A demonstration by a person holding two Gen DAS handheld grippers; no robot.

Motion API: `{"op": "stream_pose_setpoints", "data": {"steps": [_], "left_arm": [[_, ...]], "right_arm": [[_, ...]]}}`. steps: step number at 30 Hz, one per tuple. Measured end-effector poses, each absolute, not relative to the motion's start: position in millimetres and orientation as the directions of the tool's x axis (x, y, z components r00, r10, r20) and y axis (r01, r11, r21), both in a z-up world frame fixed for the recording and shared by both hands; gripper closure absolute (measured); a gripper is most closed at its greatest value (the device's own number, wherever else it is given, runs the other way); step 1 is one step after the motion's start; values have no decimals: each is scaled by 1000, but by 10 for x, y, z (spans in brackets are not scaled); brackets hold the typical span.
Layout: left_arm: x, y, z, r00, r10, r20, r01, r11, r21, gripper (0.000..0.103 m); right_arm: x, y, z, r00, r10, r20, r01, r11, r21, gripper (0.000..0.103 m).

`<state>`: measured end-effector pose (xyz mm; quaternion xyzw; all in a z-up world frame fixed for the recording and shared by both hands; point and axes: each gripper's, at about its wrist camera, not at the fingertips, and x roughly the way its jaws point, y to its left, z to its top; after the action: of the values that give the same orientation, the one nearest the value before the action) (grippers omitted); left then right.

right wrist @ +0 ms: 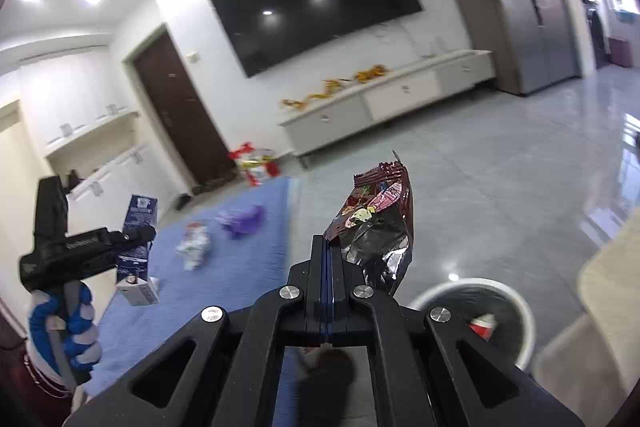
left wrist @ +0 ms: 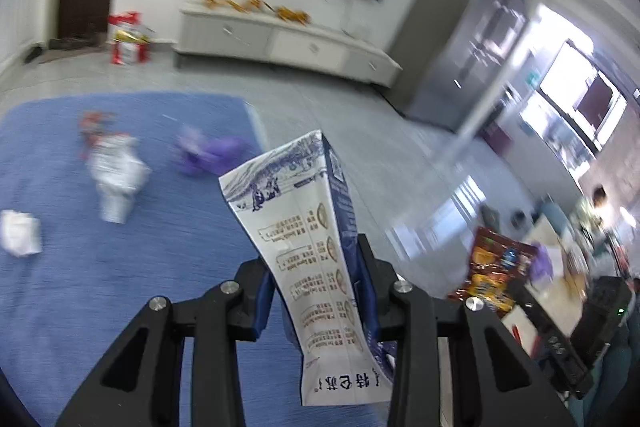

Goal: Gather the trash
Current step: 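Carry both items over the trash bin and open both tools to drop them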

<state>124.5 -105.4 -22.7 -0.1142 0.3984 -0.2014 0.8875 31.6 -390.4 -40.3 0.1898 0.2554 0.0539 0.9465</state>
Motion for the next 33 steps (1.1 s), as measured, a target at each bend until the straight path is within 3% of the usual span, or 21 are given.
{"op": "stream_pose_setpoints", "data": {"steps": [10,16,23,27,33], "left_arm": [[1621,-2481,-902,409,-502,-762,387,852,-353,68],[1791,-2940,-1264,344,-490,-801,424,842,-334,68],[1880,-3181,-1556,277,-494,-824,419,834,-360,67],[1888,-3205,-1599,254,-516,-818,424,820,-386,50],[1776,-3088,-1507,245,-527,-814,447,806,-387,50]], "right_arm": [[528,-4526,-1184,776,78,-626,179,924,338,103],[668,-4683,-1588,720,45,-692,250,914,320,100],[865,-4667,-1794,667,21,-745,296,910,291,99],[864,-4666,-1803,654,10,-756,319,903,287,99],[803,-4686,-1684,664,-5,-748,338,894,294,90]]}}
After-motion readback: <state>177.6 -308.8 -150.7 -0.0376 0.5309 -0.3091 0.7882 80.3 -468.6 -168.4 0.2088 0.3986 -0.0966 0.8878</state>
